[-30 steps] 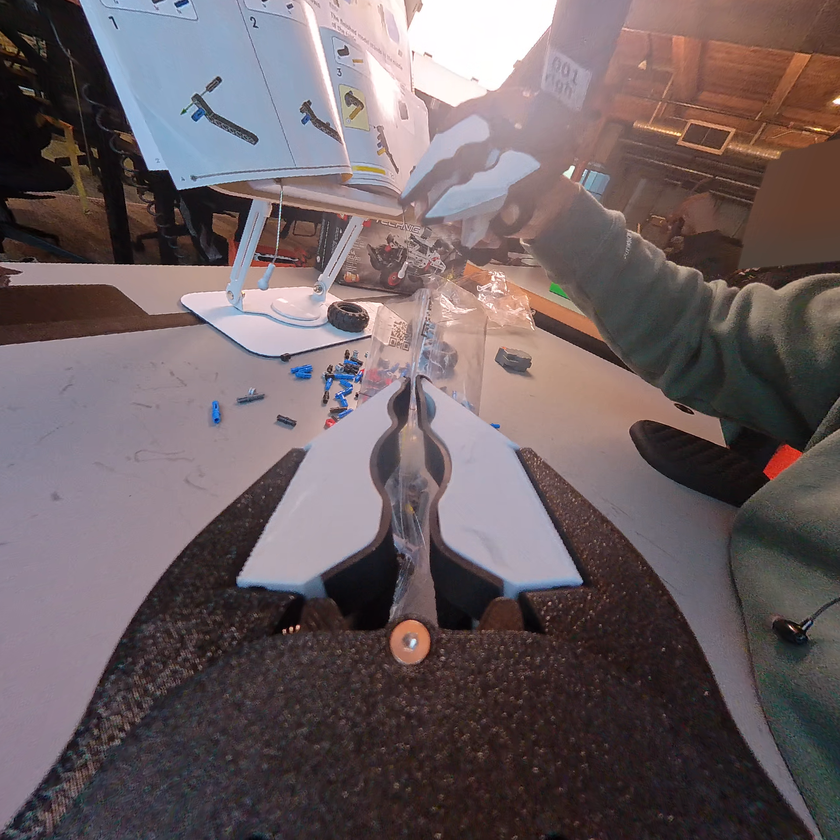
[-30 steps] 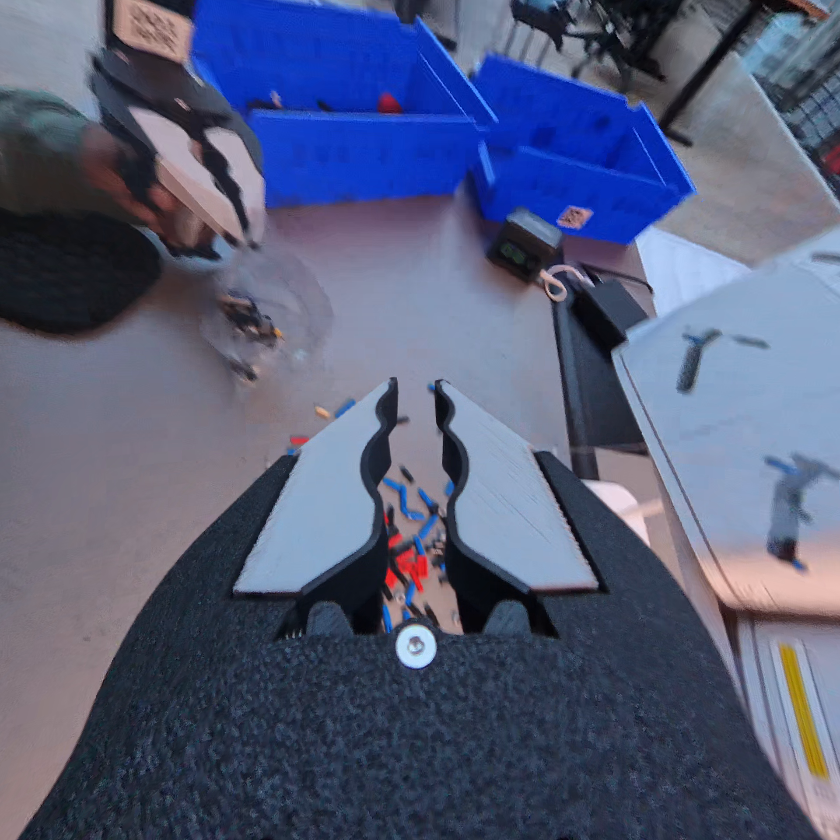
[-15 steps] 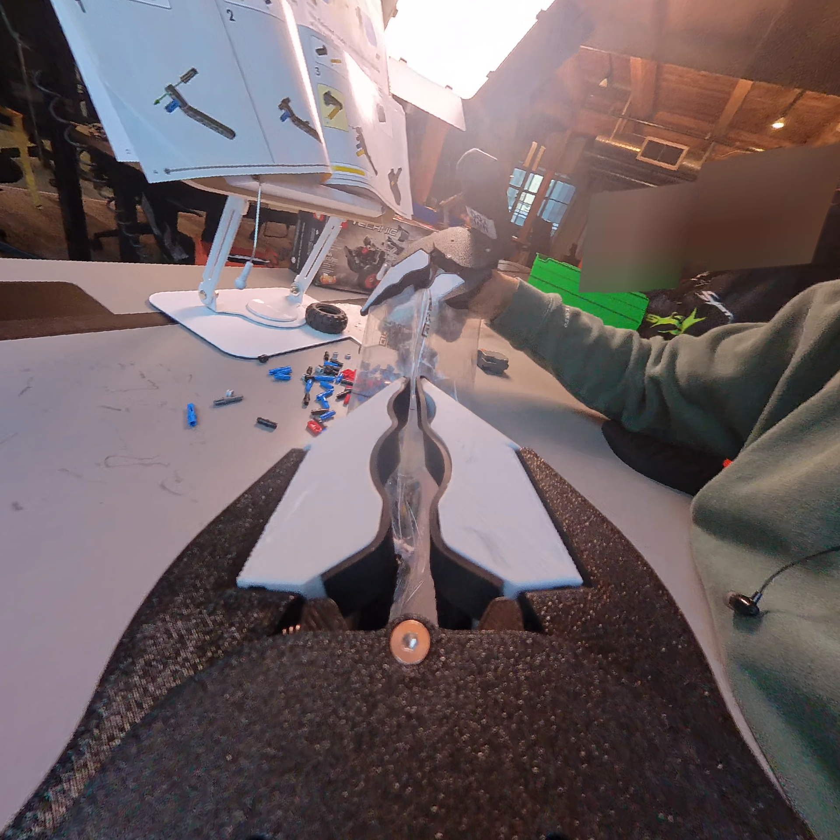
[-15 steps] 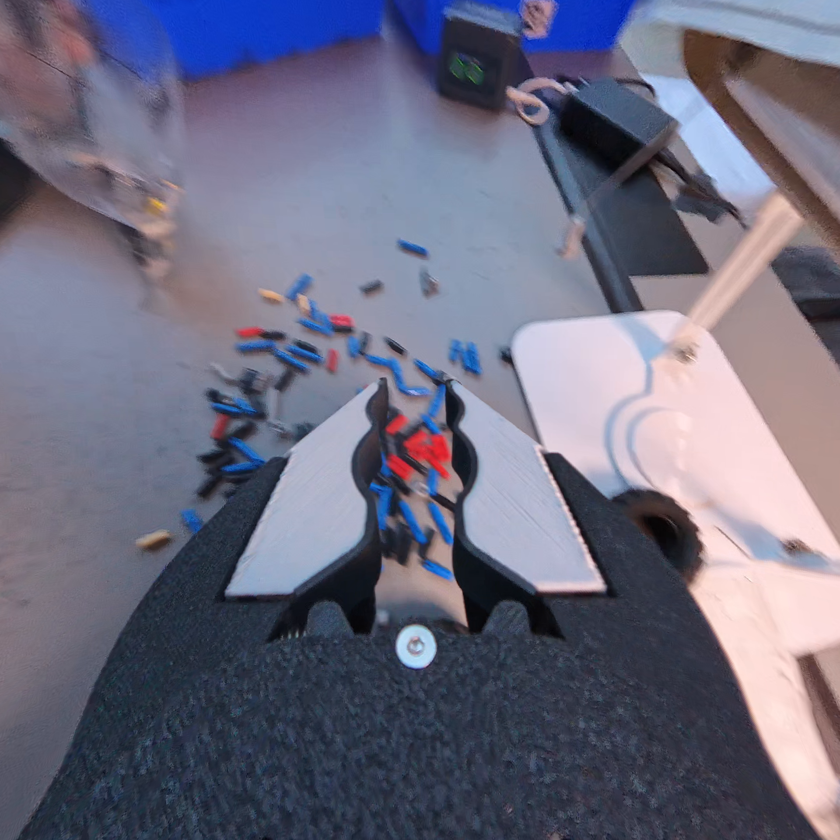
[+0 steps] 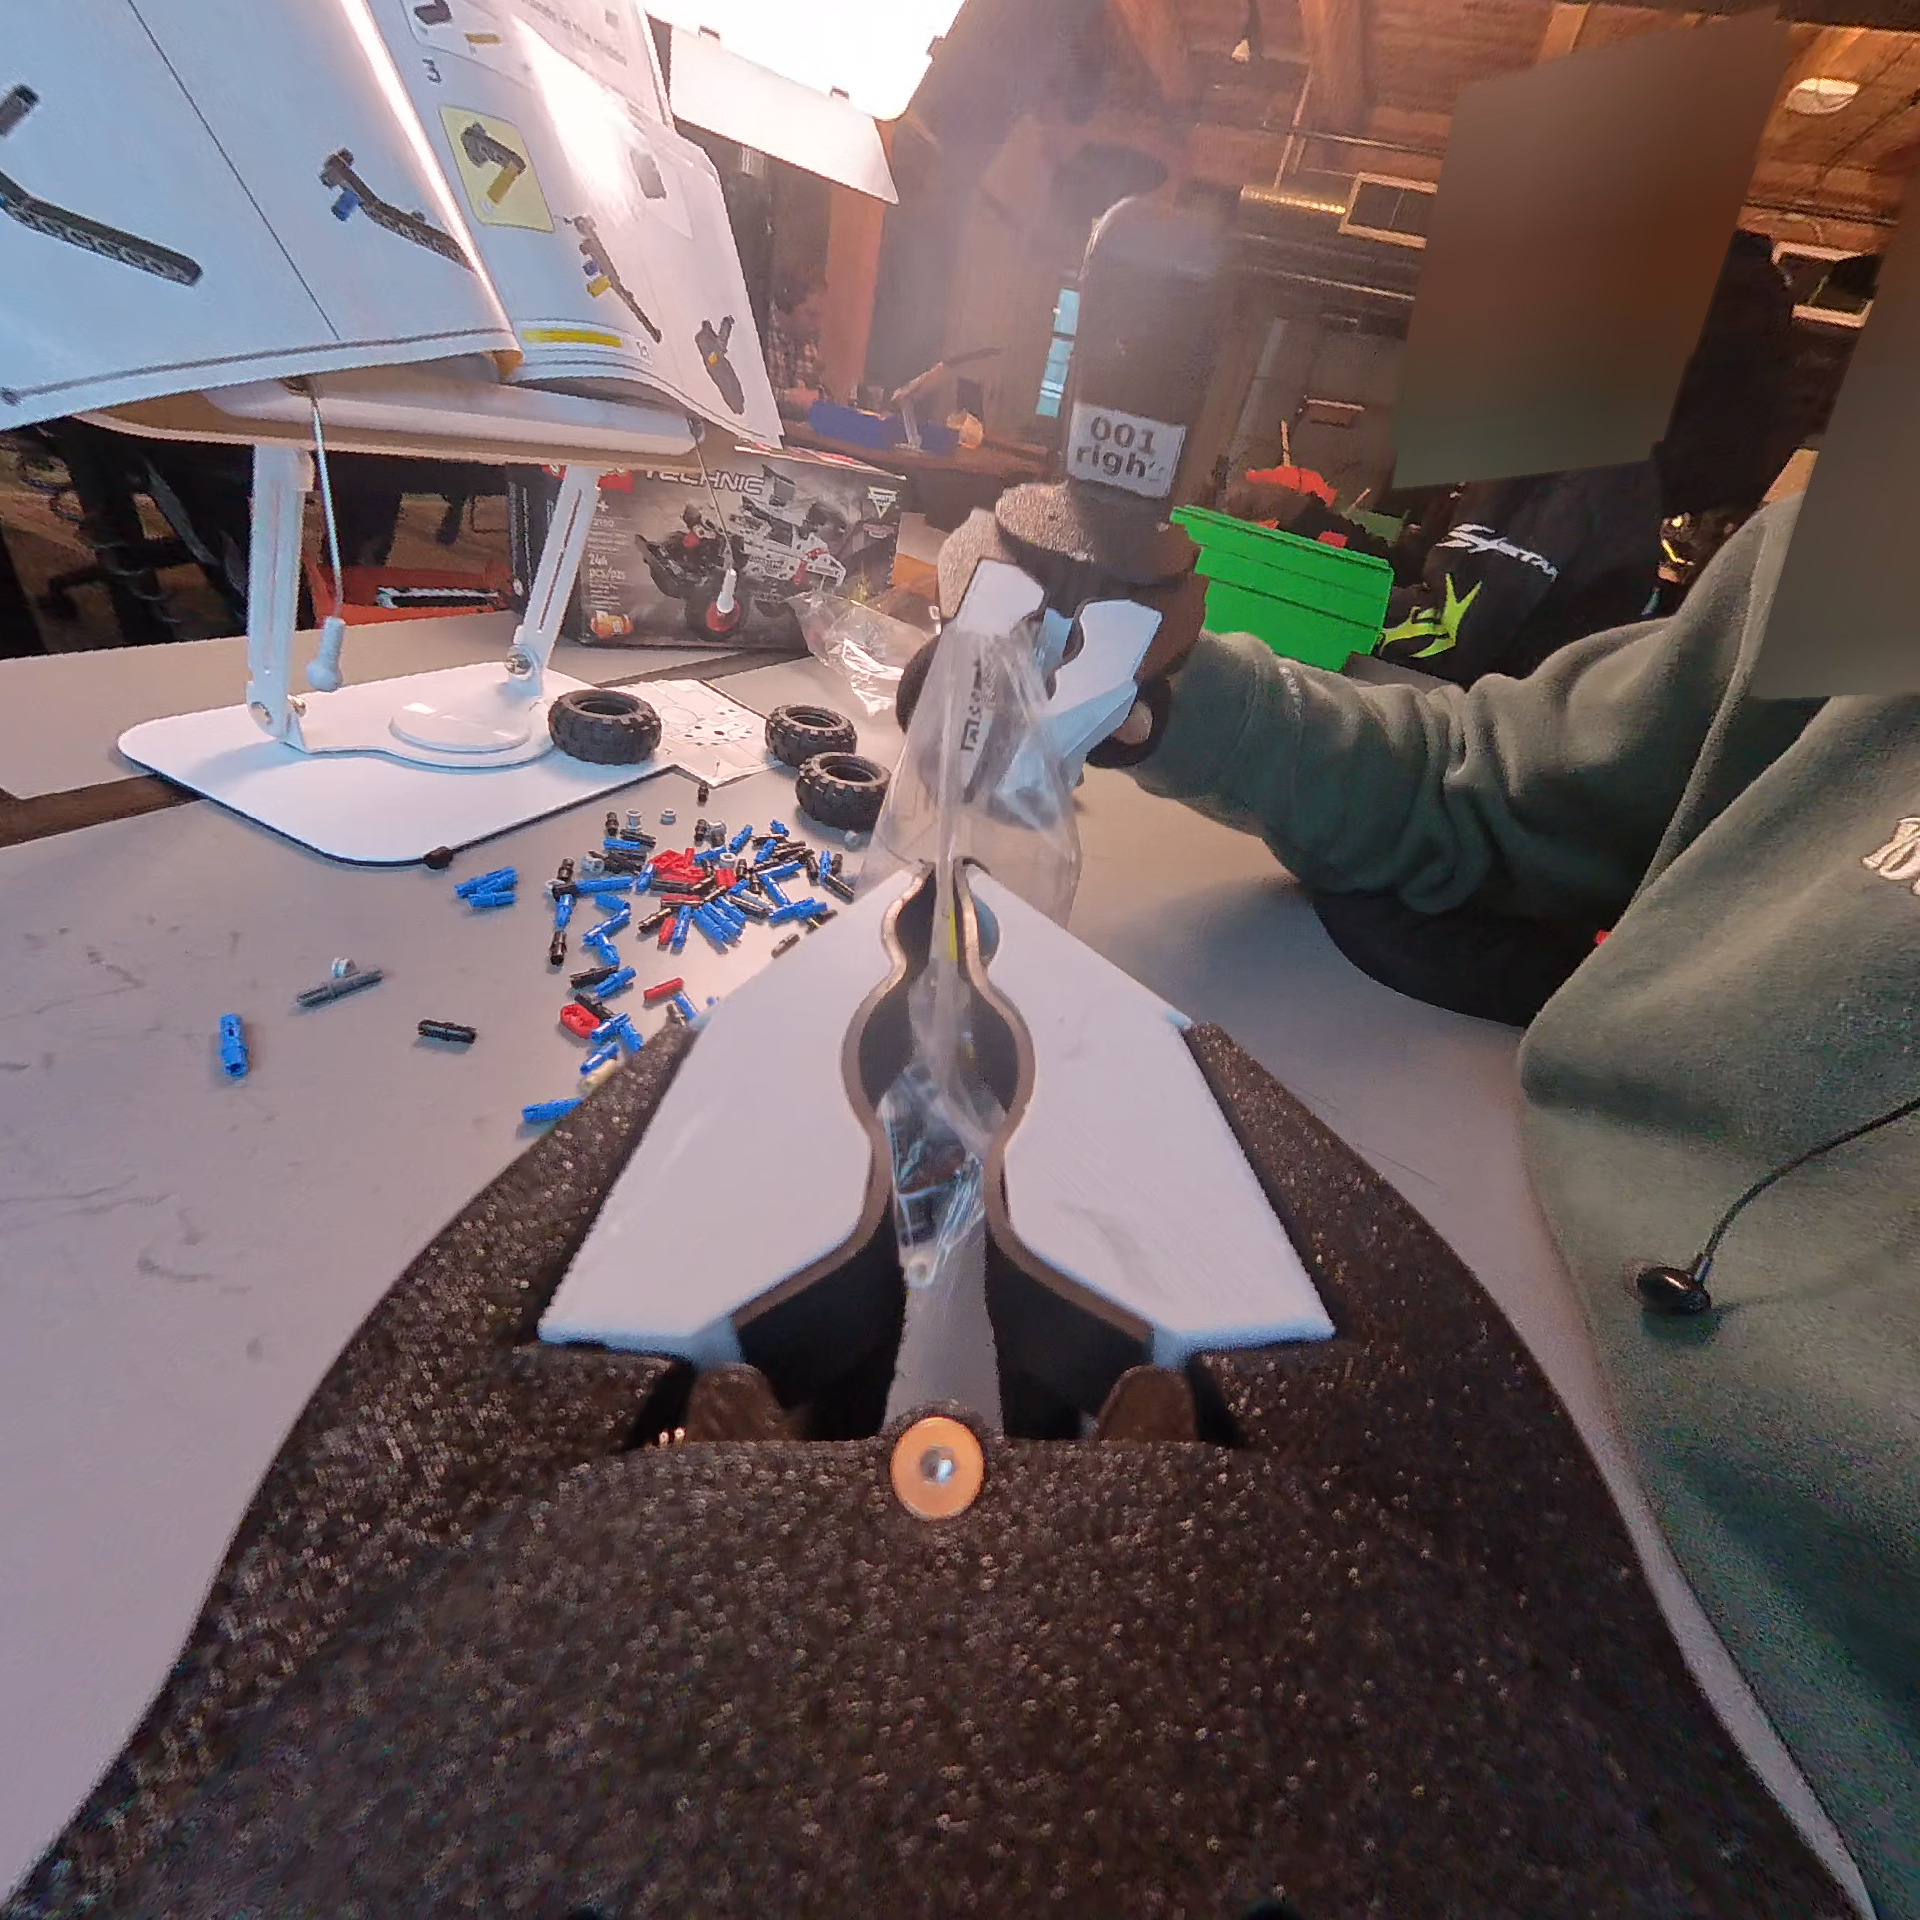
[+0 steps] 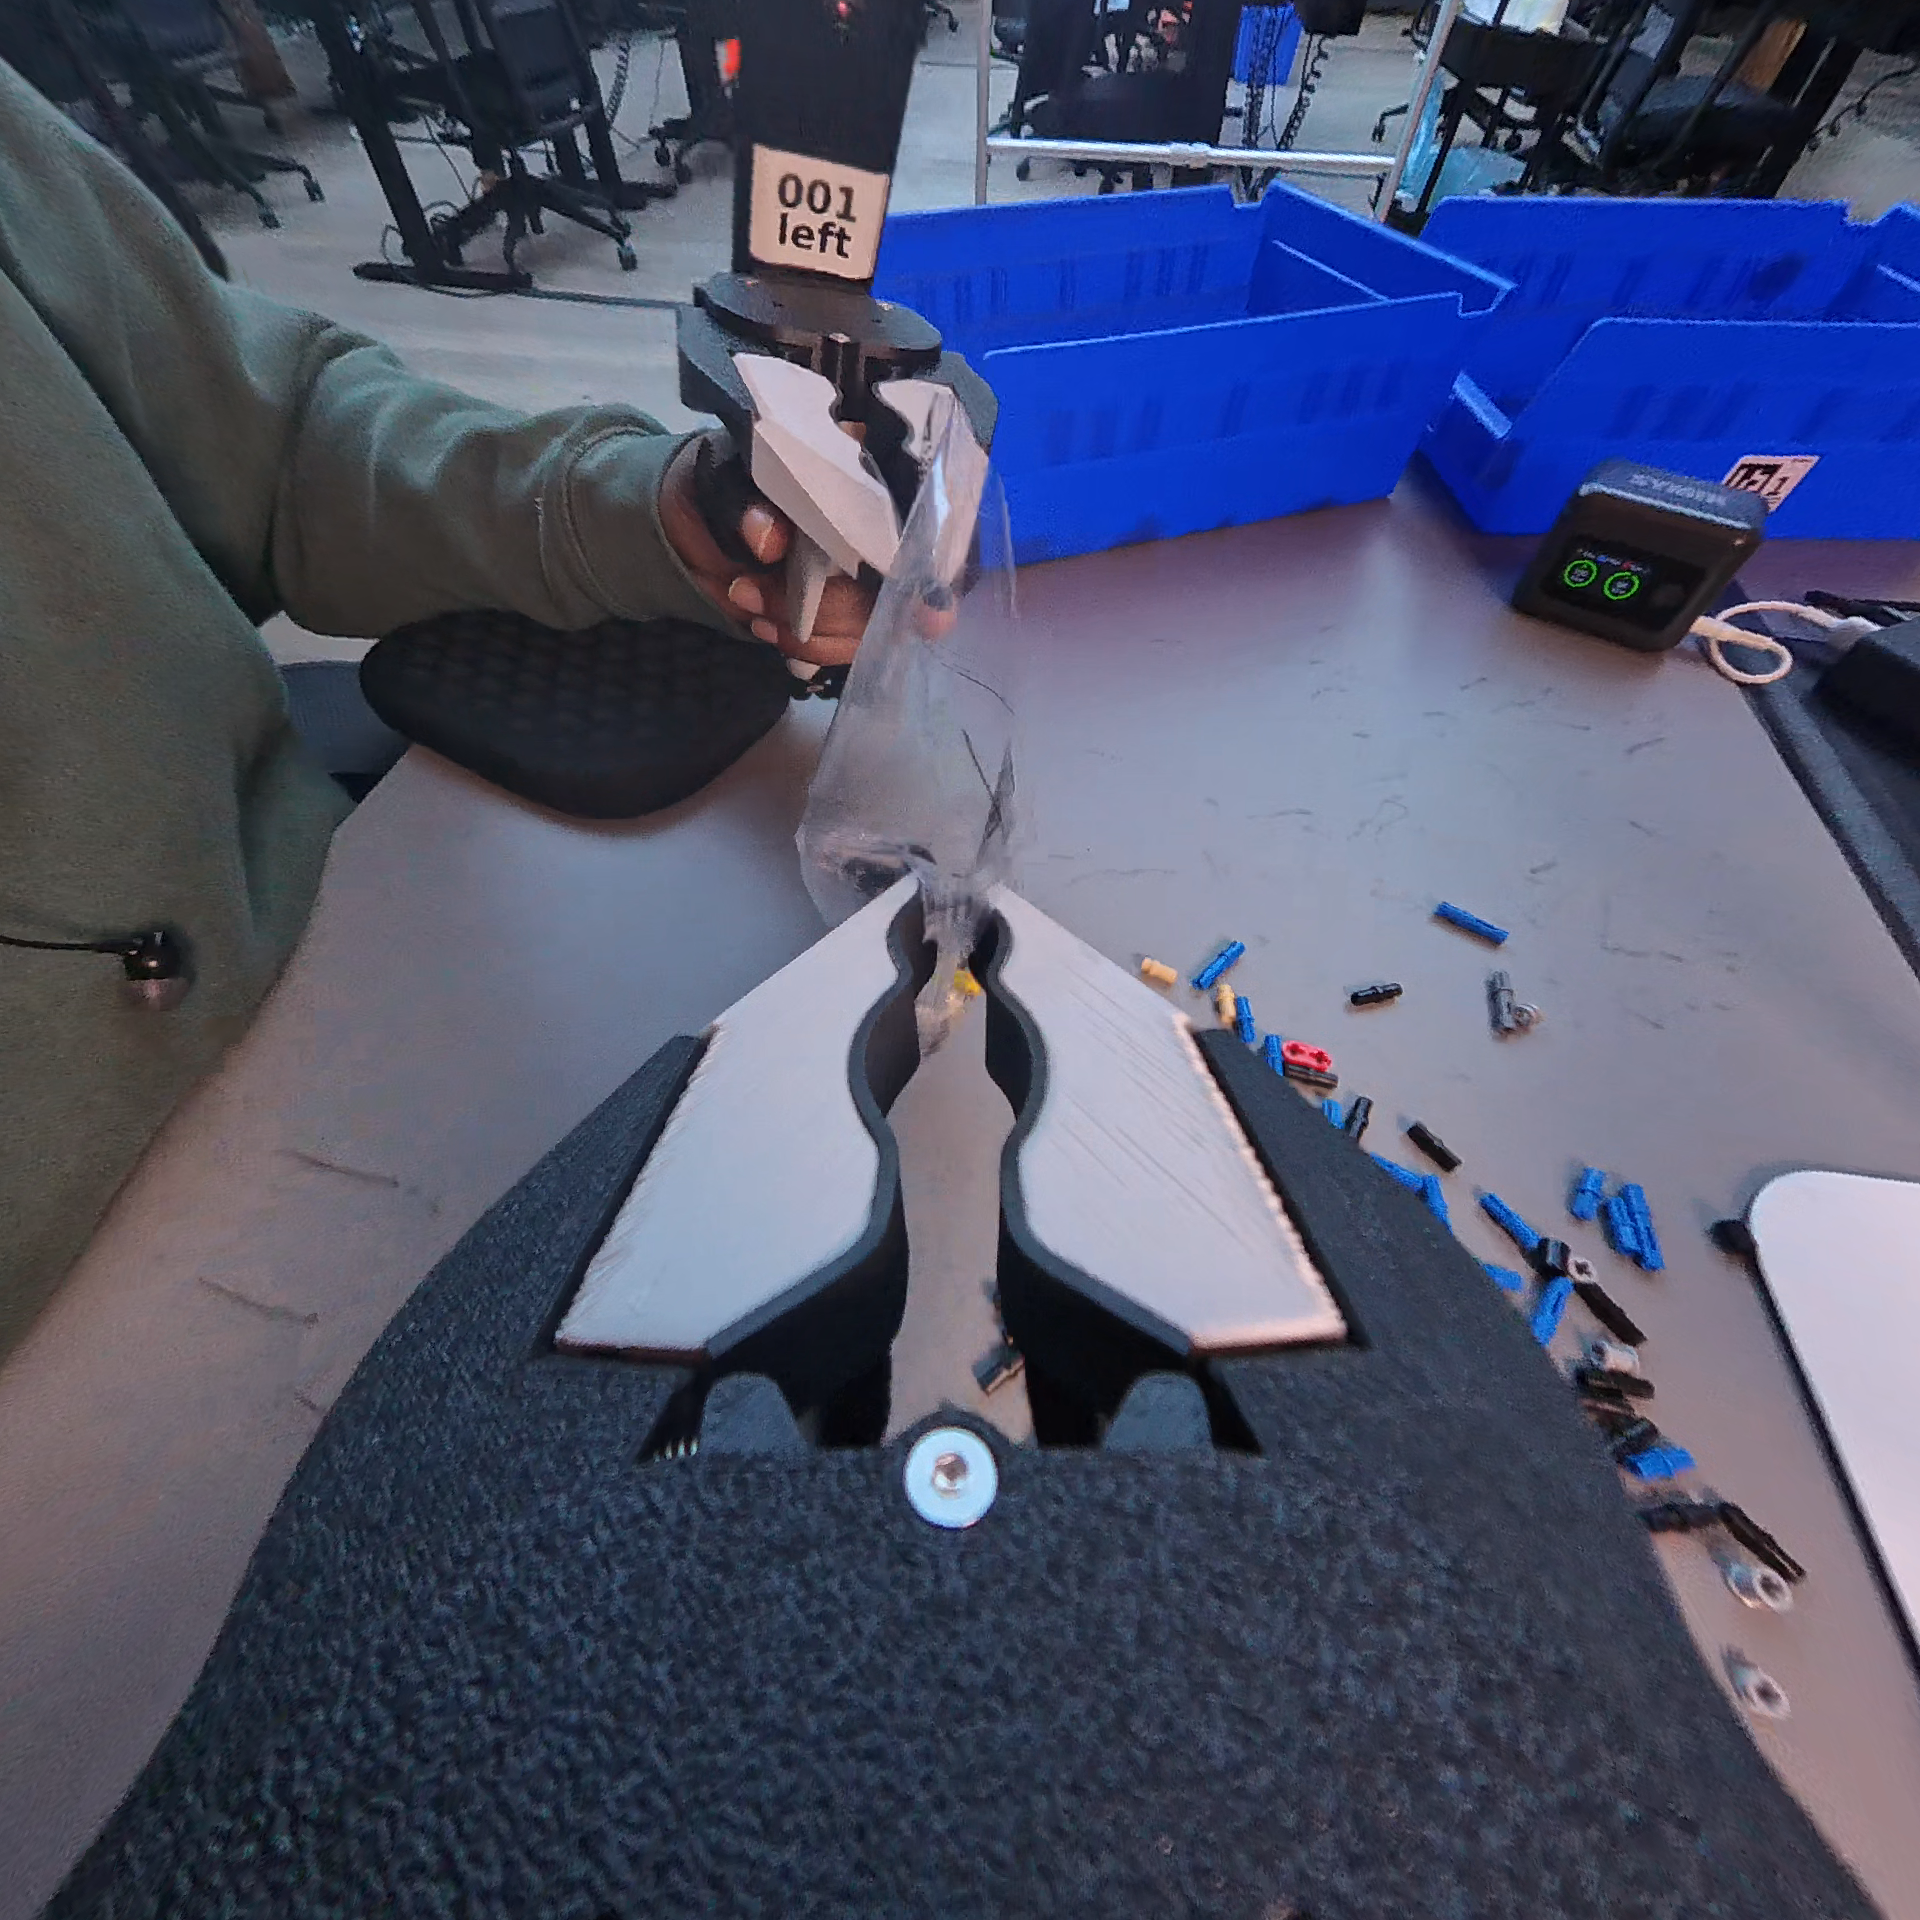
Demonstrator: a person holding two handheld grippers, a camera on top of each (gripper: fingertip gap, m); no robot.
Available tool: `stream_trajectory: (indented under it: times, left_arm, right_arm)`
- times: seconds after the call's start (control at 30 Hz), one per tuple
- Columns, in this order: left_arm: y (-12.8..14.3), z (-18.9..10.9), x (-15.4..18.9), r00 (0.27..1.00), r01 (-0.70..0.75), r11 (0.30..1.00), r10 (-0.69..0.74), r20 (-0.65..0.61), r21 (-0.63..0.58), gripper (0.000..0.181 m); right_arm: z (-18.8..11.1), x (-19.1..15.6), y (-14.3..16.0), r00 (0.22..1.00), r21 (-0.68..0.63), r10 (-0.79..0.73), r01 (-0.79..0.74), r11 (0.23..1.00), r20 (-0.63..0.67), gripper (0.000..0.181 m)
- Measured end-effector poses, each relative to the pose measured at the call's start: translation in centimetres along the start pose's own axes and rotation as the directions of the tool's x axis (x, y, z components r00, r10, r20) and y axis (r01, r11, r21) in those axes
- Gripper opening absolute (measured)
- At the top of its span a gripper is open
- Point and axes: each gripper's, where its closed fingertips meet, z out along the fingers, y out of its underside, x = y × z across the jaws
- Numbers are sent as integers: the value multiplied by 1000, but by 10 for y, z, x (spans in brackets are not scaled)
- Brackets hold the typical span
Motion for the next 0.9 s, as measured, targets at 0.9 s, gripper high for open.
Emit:
stream_trajectory:
  times: [0.9]
  left_arm:
    - [45,34,27,994,-94,968,76,-84,-234,0]
  right_arm:
    - [-34,-27,26,999,14,8,-7,1000,-51,0]
